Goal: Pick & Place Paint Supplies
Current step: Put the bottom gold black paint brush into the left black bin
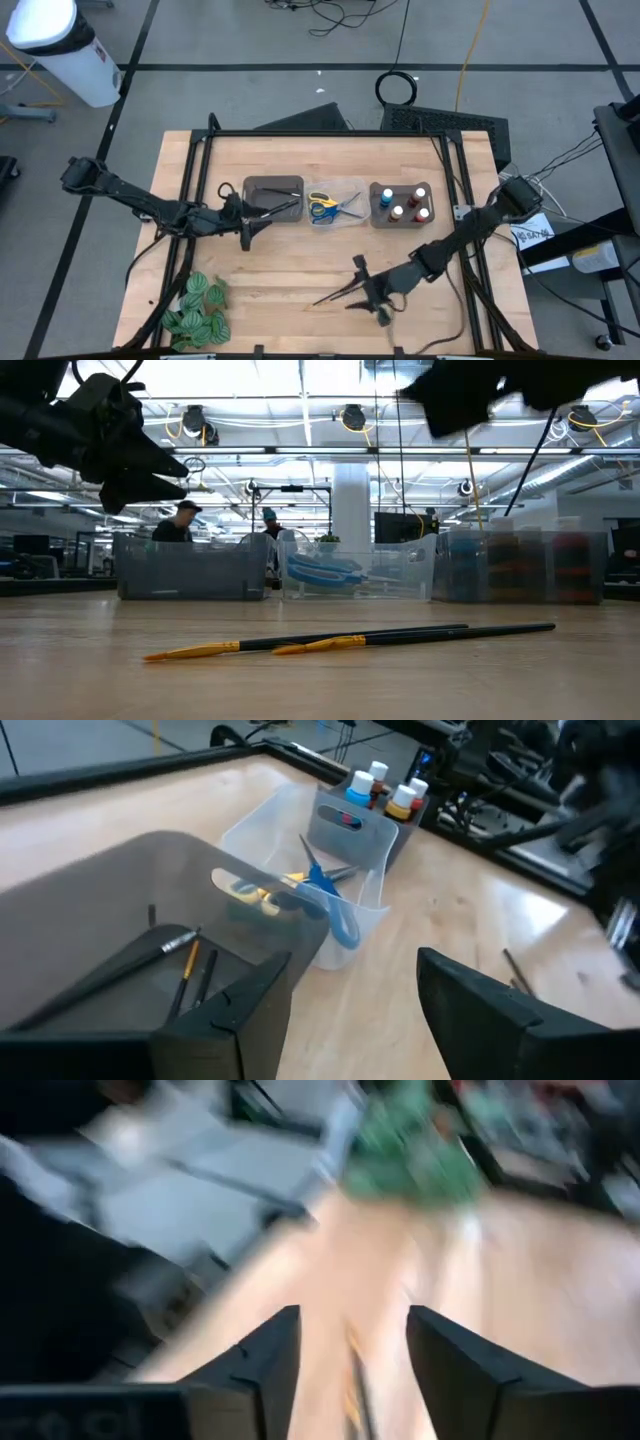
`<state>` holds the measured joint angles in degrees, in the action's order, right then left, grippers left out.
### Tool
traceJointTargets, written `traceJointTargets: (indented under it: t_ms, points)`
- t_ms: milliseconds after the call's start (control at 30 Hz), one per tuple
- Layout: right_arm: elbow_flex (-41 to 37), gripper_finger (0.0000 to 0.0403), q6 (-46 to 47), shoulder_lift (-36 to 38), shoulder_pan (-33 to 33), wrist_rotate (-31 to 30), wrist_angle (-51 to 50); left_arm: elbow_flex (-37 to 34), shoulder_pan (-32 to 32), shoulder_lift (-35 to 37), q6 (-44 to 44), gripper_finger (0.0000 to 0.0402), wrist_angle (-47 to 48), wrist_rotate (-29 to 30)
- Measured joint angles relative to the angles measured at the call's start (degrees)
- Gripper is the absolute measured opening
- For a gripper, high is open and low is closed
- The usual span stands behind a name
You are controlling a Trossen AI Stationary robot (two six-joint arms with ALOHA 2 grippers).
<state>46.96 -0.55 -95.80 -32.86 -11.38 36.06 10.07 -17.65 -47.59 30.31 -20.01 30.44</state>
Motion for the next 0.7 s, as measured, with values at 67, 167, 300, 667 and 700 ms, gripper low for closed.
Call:
traceJointTargets:
  t_ms: [67, 167, 300, 667, 700]
  points:
    - [1.9, 0.0183, 2.3, -1.6, 0.2, -3.8, -7.0, 0.0, 0.0, 0.0, 2.5, 0.0225, 0.0, 0.0]
    - [6.3, 0.0179, 3.9, -5.4, 0.9, -5.1, -14.2, 0.0, 0.0, 0.0, 4.4, 0.0225, 0.0, 0.0]
    - [12.6, 0.0163, 2.8, -11.0, 2.4, -2.1, -19.6, 0.0, 0.0, 0.0, 4.5, 0.0225, 0.2, 0.0]
    - [19.3, 0.0151, 3.0, -19.1, 6.9, 5.0, -31.6, 0.0, 0.0, 0.0, 1.9, 0.0225, 0.4, 0.0]
    - [19.3, 0.0151, 3.0, -19.2, 7.1, 3.7, -32.1, 0.0, 0.0, 0.0, 1.9, 0.0225, 0.4, 0.0]
